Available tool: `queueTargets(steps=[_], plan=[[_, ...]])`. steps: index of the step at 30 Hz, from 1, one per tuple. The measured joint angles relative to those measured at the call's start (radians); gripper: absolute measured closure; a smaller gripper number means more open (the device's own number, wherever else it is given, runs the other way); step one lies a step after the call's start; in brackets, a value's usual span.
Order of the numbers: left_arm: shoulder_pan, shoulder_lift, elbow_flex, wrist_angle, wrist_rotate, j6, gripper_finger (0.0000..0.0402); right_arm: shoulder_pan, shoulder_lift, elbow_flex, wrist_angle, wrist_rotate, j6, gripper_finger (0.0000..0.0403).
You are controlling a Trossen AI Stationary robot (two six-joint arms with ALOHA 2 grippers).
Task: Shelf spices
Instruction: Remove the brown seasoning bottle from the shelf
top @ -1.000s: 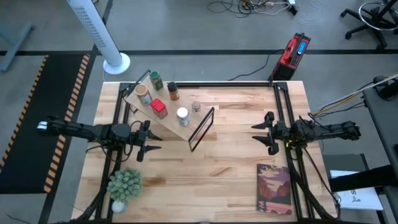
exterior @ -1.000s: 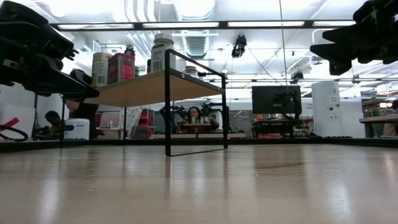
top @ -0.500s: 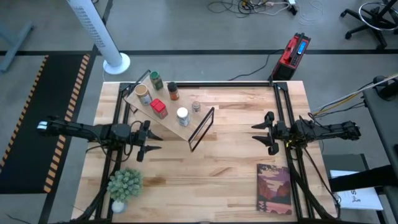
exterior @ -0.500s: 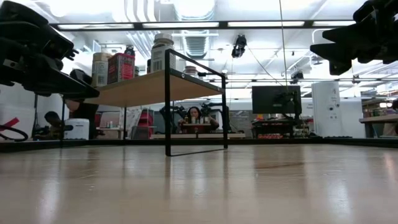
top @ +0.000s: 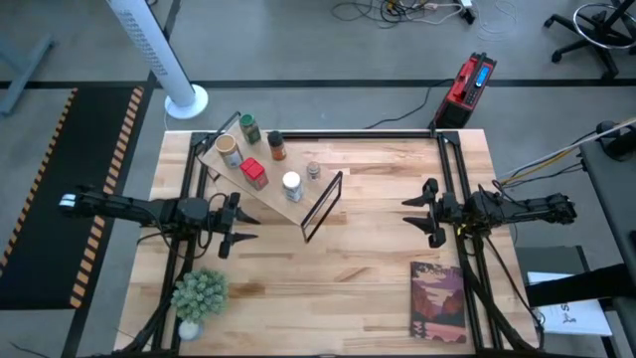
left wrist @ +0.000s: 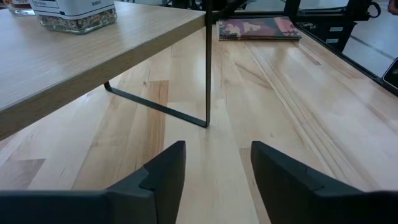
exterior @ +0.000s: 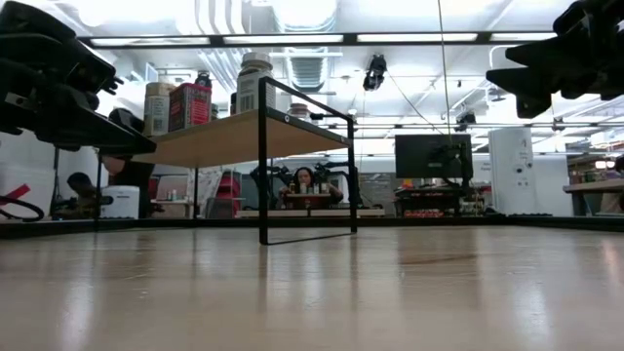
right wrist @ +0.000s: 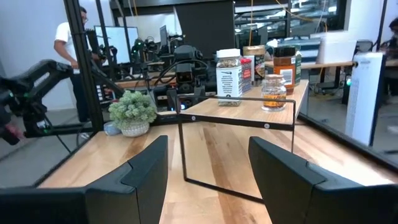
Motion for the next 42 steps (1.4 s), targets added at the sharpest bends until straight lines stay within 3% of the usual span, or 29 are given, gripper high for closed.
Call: queueTargets(steps=[20, 26, 35, 42], plan=[[0.000, 0.000, 0.000, 0.083, -0.010, -0.025, 0.0256, 0.000, 0.000, 0.000, 0.000, 0.000, 0.096, 0.0204], [0.000, 0.000, 0.000, 0.153, -0.025, -0.119, 0.0252, 0.000, 0.000, 0.000, 0.000, 0.000, 0.096, 0.0204], [0.000, 0.000, 0.000, 0.172, -0.026, -0.446, 0.0255, 0.000, 0.000, 0.000, -0.001, 0.000, 0.135, 0.0204], [0.000, 0.000, 0.000, 0.172, -0.026, -0.571, 0.0265, -0.002, 0.000, 0.005, 0.004, 0.003, 0.099, 0.0204]])
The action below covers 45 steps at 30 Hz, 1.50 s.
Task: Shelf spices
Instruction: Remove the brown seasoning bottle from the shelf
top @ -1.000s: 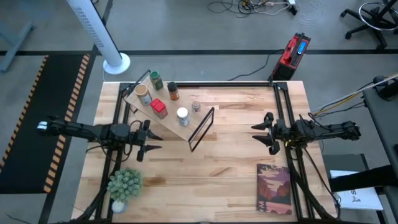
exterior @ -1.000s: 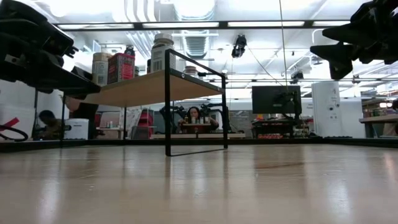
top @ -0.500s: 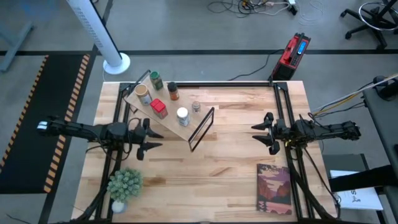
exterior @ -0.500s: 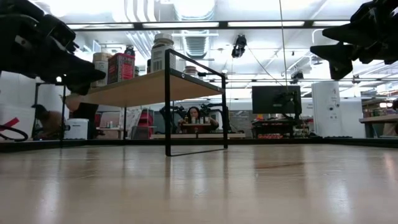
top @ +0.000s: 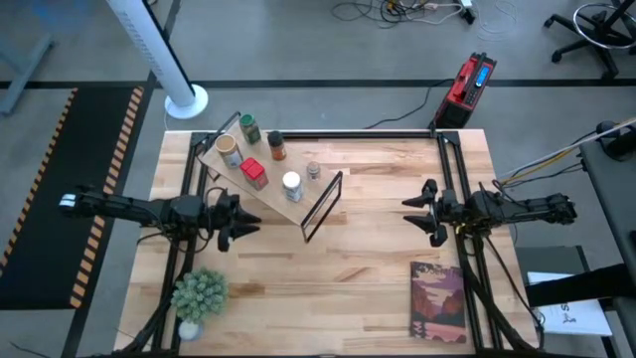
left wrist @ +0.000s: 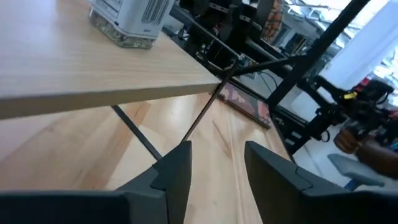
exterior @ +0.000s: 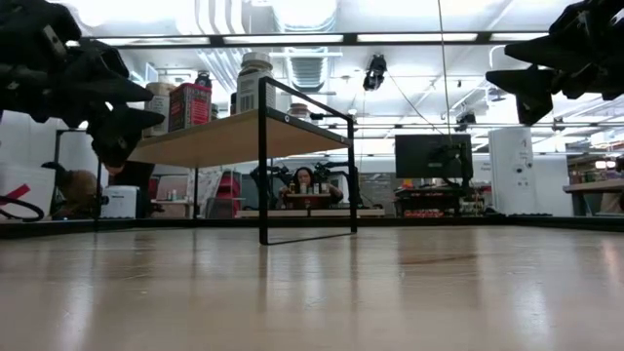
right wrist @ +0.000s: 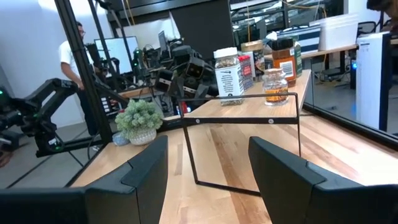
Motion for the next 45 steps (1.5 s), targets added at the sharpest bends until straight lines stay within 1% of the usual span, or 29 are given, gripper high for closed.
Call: queueTargets(steps=[4, 10, 13, 17, 20, 24, 27, 29, 33, 37, 38, 41, 45], plan=[[0.000, 0.000, 0.000, 0.012, 0.000, -0.050, 0.0266, 0.000, 0.000, 0.001, 0.013, 0.001, -0.001, 0.0204], [0.000, 0.000, 0.000, 0.102, 0.001, -0.051, 0.0265, 0.000, 0.000, 0.002, 0.030, 0.005, -0.025, 0.0204], [0.000, 0.000, 0.000, 0.150, 0.018, -0.051, 0.0270, 0.000, 0.000, 0.002, 0.030, 0.005, -0.027, 0.0204], [0.000, 0.006, 0.005, 0.170, 0.032, -0.050, 0.0274, 0.000, 0.000, 0.002, 0.029, -0.005, -0.022, 0.0204], [0.001, 0.029, 0.044, 0.162, 0.033, -0.020, 0.0274, 0.000, 0.003, 0.028, -0.017, -0.007, -0.023, 0.0204], [0.001, 0.081, 0.159, 0.105, 0.033, 0.084, 0.0276, 0.000, 0.047, 0.114, -0.093, -0.007, -0.033, 0.0204], [0.001, 0.127, 0.270, 0.028, 0.026, 0.172, 0.0279, 0.000, 0.111, 0.181, -0.097, -0.001, -0.064, 0.0204], [0.001, 0.162, 0.351, -0.032, 0.000, 0.220, 0.0279, 0.000, 0.166, 0.230, -0.101, 0.021, -0.079, 0.0204], [0.001, 0.239, 0.512, -0.161, -0.103, 0.292, 0.0279, 0.000, 0.315, 0.336, -0.103, 0.077, -0.109, 0.0204], [0.001, 0.317, 0.650, -0.253, -0.187, 0.362, 0.0282, -0.001, 0.499, 0.463, -0.105, 0.080, -0.171, 0.0204], [0.001, 0.335, 0.683, -0.268, -0.206, 0.375, 0.0283, -0.001, 0.546, 0.499, -0.105, 0.096, -0.188, 0.0204], [0.001, 0.381, 0.755, -0.299, -0.241, 0.410, 0.0283, -0.006, 0.673, 0.608, -0.106, 0.157, -0.245, 0.0204], [0.001, 0.431, 0.825, -0.319, -0.257, 0.430, 0.0281, -0.031, 0.784, 0.749, -0.155, 0.156, -0.309, 0.0204]])
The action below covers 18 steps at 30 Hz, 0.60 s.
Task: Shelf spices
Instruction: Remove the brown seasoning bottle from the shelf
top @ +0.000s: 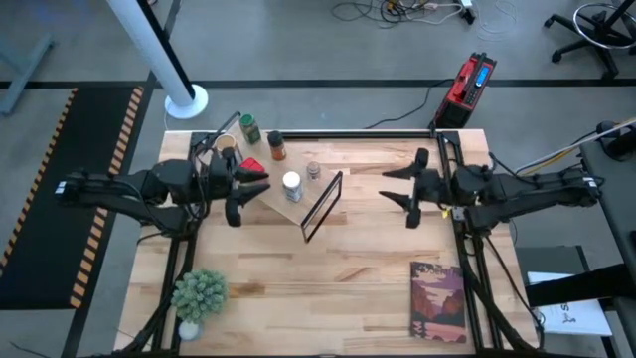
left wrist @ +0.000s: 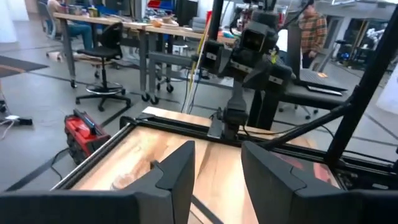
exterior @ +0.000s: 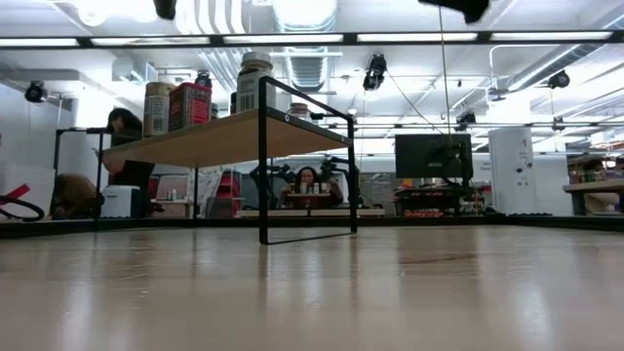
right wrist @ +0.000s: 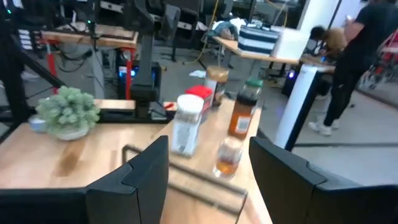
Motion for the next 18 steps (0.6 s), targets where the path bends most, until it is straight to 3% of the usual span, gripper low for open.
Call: queueTargets(steps=[9, 13, 18], plan=[[0.000, 0.075, 0.108, 0.001, -0.110, 0.045, 0.0285, -0.129, 0.220, 0.251, -0.129, -0.082, -0.028, 0.0204], [0.000, 0.088, 0.103, -0.010, -0.121, 0.048, 0.0285, -0.202, 0.315, 0.320, -0.177, -0.153, -0.052, 0.0204], [0.000, 0.087, 0.076, -0.040, -0.225, 0.044, 0.0286, -0.289, 0.410, 0.369, -0.179, -0.239, -0.053, 0.0204]])
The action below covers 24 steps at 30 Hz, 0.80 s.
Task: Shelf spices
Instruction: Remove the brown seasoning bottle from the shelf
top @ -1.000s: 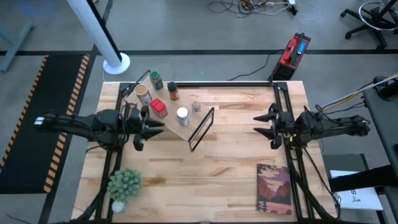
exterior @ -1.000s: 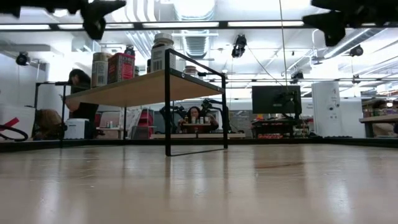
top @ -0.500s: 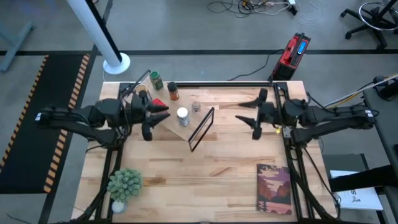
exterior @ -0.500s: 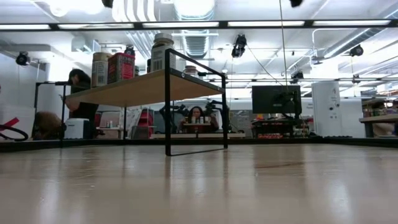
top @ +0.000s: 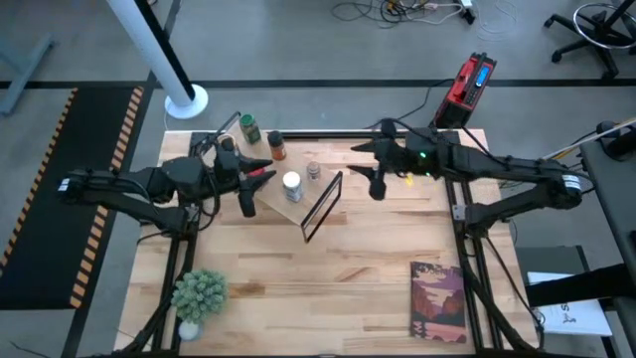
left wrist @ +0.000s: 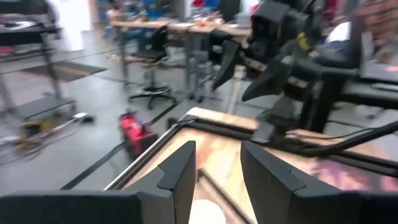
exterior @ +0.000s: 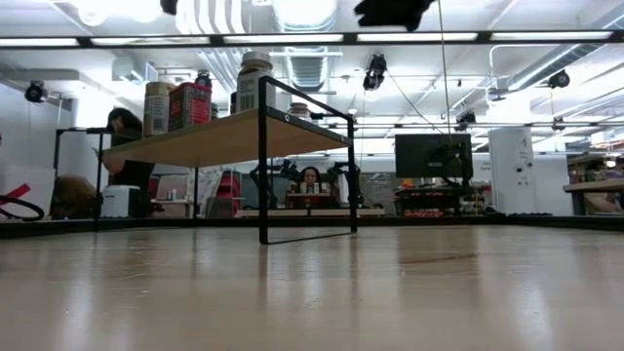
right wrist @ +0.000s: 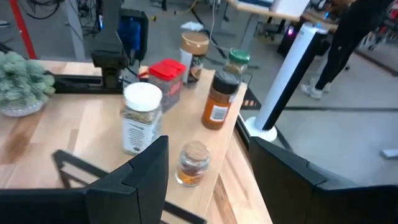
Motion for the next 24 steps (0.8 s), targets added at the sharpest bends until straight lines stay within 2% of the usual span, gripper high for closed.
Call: queueTargets(steps=[12, 24], plan=[[0.000, -0.049, -0.008, -0.047, -0.020, -0.004, 0.0287, -0.094, 0.194, 0.004, 0.057, -0.113, -0.011, 0.0200], [0.000, -0.054, -0.017, -0.079, -0.020, -0.038, 0.0286, -0.124, 0.304, 0.011, 0.117, -0.141, -0.046, 0.0139]])
